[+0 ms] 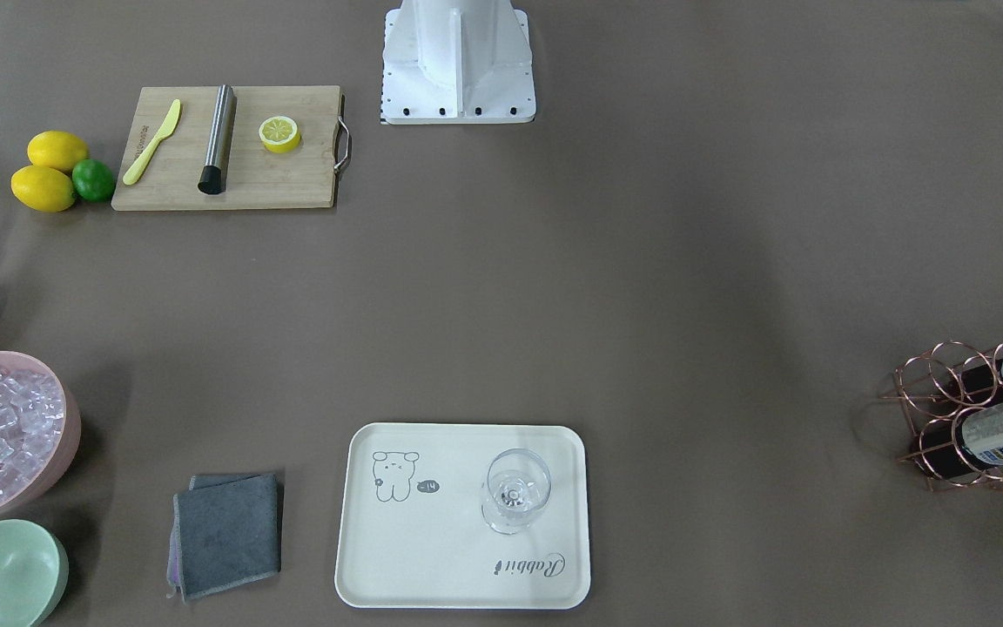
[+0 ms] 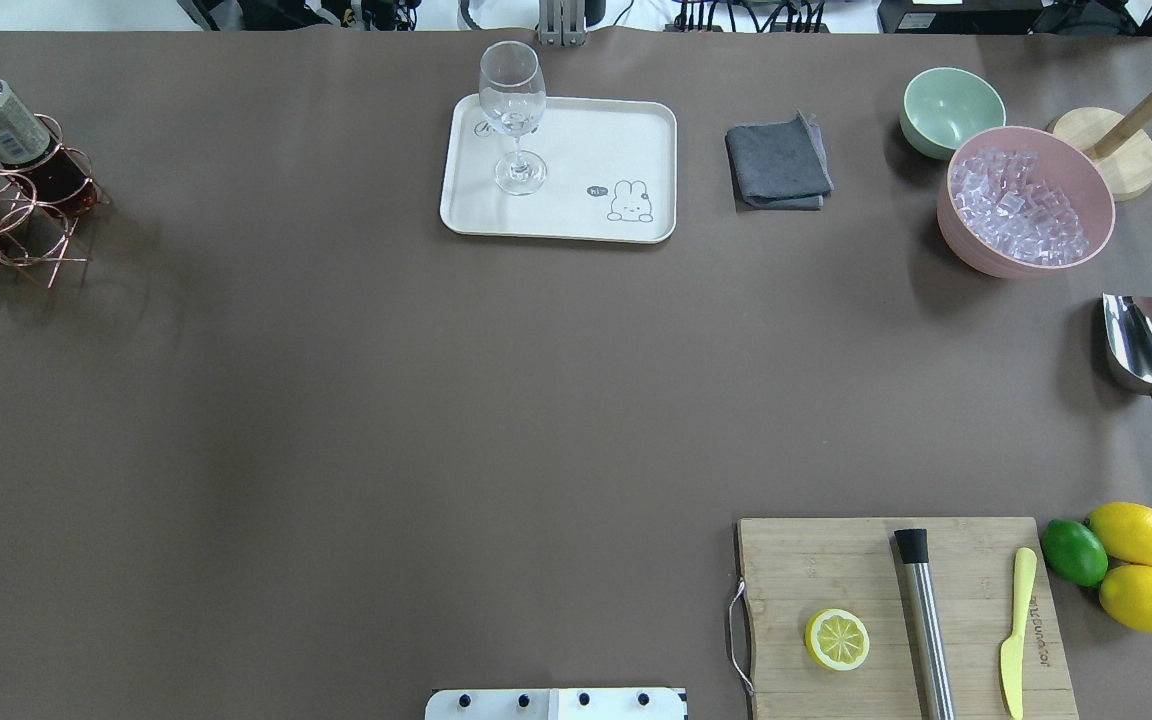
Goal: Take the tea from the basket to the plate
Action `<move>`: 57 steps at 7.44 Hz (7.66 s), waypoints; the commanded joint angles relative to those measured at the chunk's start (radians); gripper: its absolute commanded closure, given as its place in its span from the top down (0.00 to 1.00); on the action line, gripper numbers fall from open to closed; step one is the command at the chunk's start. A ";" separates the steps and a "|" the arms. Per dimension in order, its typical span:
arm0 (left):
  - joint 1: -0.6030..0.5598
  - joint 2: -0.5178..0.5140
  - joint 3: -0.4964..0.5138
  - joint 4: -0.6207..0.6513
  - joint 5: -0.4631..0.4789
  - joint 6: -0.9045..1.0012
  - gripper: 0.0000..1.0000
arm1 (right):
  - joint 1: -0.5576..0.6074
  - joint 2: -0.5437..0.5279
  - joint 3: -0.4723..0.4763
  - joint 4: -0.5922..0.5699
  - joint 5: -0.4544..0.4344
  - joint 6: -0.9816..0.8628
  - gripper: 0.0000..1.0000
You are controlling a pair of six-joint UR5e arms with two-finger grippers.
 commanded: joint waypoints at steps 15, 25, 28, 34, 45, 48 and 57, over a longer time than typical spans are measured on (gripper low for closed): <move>0.642 -0.444 -0.442 0.415 0.203 -0.712 0.00 | -0.018 0.024 0.021 0.005 -0.005 0.001 1.00; 0.865 -0.598 -0.353 0.413 0.319 -0.918 0.00 | -0.131 0.023 0.096 0.353 0.119 0.120 1.00; 0.869 -0.597 -0.353 0.413 0.319 -0.931 0.00 | -0.267 0.061 0.090 0.699 0.087 0.209 1.00; 0.874 -0.595 -0.355 0.412 0.320 -0.940 0.00 | -0.675 0.262 0.110 1.117 -0.303 0.745 1.00; 0.883 -0.595 -0.363 0.413 0.328 -0.955 0.00 | -1.126 0.503 0.066 1.031 -0.866 0.587 1.00; 0.883 -0.595 -0.364 0.413 0.328 -0.961 0.00 | -1.170 0.506 0.072 1.023 -0.896 0.595 1.00; 0.883 -0.594 -0.356 0.412 0.329 -0.961 0.00 | -1.190 0.586 0.025 0.948 -0.955 0.578 0.46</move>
